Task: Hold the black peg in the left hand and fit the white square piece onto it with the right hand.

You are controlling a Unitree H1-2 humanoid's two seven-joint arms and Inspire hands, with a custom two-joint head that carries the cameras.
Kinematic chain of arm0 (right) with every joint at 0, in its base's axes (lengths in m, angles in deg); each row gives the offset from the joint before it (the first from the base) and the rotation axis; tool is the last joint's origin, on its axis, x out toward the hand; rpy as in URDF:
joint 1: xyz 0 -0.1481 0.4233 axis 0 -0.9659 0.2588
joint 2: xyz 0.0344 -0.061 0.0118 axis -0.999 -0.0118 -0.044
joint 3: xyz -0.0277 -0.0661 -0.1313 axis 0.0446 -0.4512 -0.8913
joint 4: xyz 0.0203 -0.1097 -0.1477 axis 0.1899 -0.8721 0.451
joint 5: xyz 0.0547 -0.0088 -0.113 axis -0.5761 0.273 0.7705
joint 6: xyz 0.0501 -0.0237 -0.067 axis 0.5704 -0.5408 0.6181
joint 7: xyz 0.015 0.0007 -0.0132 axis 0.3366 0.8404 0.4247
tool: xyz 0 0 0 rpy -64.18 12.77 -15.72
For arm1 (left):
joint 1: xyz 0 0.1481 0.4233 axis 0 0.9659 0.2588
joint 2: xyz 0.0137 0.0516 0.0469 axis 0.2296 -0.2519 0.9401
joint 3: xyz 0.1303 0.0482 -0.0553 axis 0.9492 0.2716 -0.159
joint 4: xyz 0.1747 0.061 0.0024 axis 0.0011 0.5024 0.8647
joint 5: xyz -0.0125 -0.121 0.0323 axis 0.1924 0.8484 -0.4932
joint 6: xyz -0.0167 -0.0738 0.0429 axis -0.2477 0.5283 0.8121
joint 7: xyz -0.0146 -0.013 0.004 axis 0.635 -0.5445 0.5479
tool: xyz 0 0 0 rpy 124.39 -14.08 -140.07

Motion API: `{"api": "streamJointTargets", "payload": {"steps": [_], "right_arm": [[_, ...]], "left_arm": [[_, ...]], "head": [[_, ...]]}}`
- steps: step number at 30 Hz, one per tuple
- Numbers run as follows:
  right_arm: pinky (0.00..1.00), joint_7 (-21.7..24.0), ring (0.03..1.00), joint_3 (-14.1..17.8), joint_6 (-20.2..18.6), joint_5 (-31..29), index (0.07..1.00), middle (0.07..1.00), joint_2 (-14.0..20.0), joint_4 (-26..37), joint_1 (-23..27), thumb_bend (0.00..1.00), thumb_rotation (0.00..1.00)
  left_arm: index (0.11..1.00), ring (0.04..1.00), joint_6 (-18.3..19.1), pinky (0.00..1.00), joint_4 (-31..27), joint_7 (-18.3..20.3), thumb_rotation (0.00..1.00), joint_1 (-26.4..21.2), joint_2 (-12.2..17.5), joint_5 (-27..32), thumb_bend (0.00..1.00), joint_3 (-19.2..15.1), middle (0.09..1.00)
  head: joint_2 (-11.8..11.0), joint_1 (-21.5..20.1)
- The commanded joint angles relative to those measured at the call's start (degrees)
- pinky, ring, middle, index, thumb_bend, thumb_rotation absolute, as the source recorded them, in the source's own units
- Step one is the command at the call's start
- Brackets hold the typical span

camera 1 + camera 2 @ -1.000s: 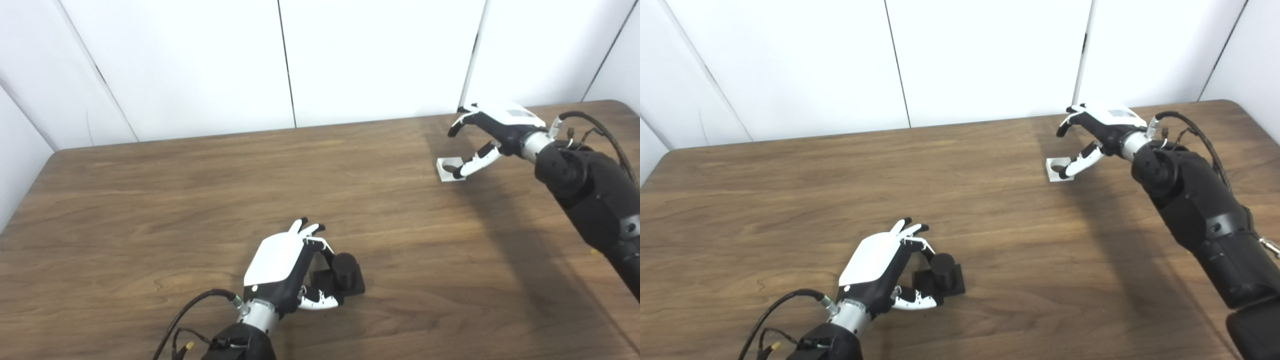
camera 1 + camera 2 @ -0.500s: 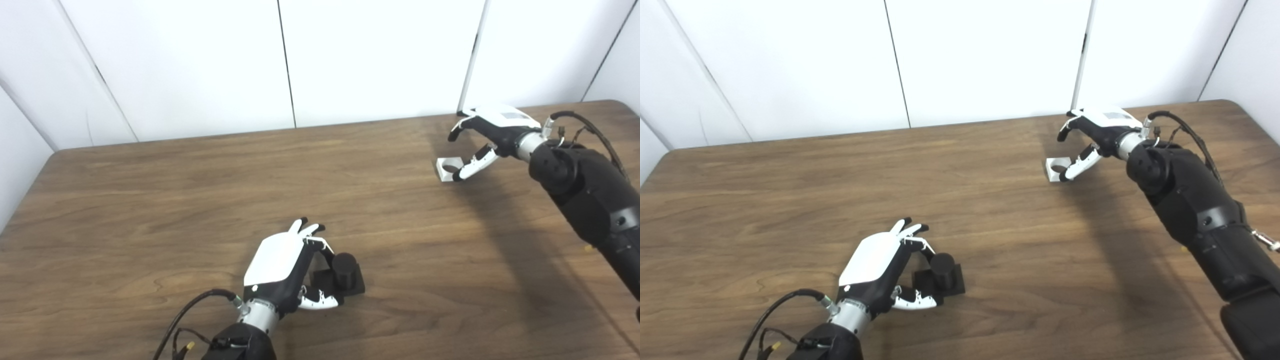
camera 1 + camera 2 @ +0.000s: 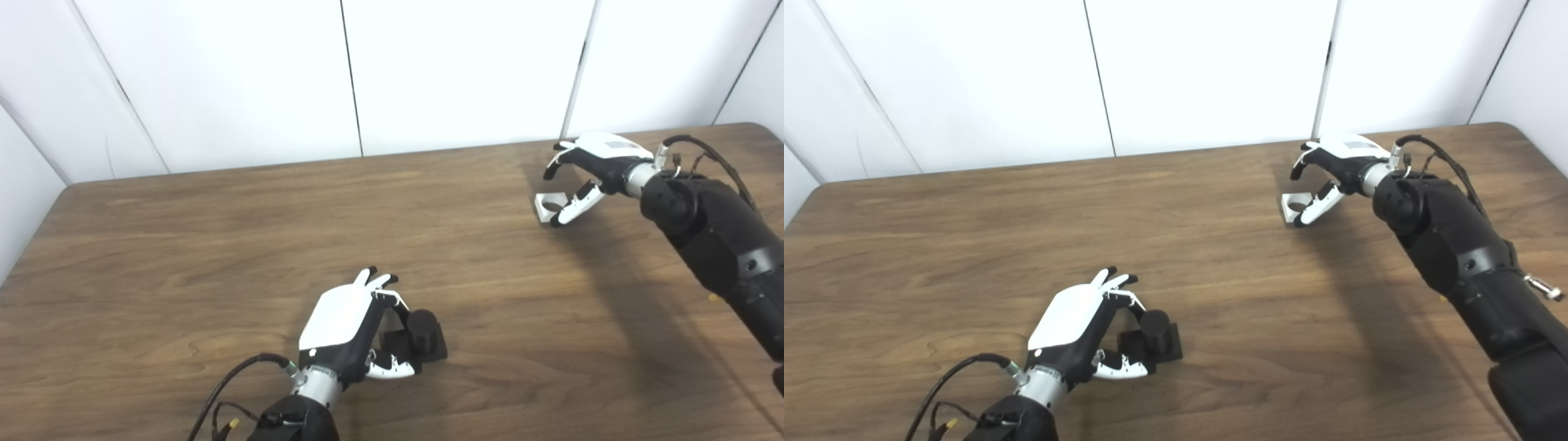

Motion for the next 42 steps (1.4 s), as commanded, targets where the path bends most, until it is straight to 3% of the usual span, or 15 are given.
{"api": "streamJointTargets", "payload": {"steps": [1,17,42], "right_arm": [[1.00,0.4,1.000,0.4,-0.4,0.3,0.739,0.974,1.0,1.5,4.0,0.83,0.30],[1.00,4.6,1.000,-0.3,-2.1,1.4,0.725,0.965,1.1,2.1,3.6,0.83,0.25],[1.00,2.3,1.000,-0.6,-0.3,1.9,0.699,0.957,0.4,-1.4,4.8,0.82,0.26]], "left_arm": [[0.492,1.000,0.4,0.92,-0.1,0.8,0.07,-0.6,-0.1,-1.2,0.52,0.0,0.919],[0.491,1.000,-0.1,0.93,-0.3,0.1,0.07,-0.4,-0.5,-1.1,0.52,-0.2,0.912],[0.491,1.000,-0.3,0.92,-0.3,-0.6,0.07,-0.5,-1.2,-1.5,0.52,0.2,0.917]], "head": [[0.2,0.1],[0.4,0.2],[0.4,0.3]]}}
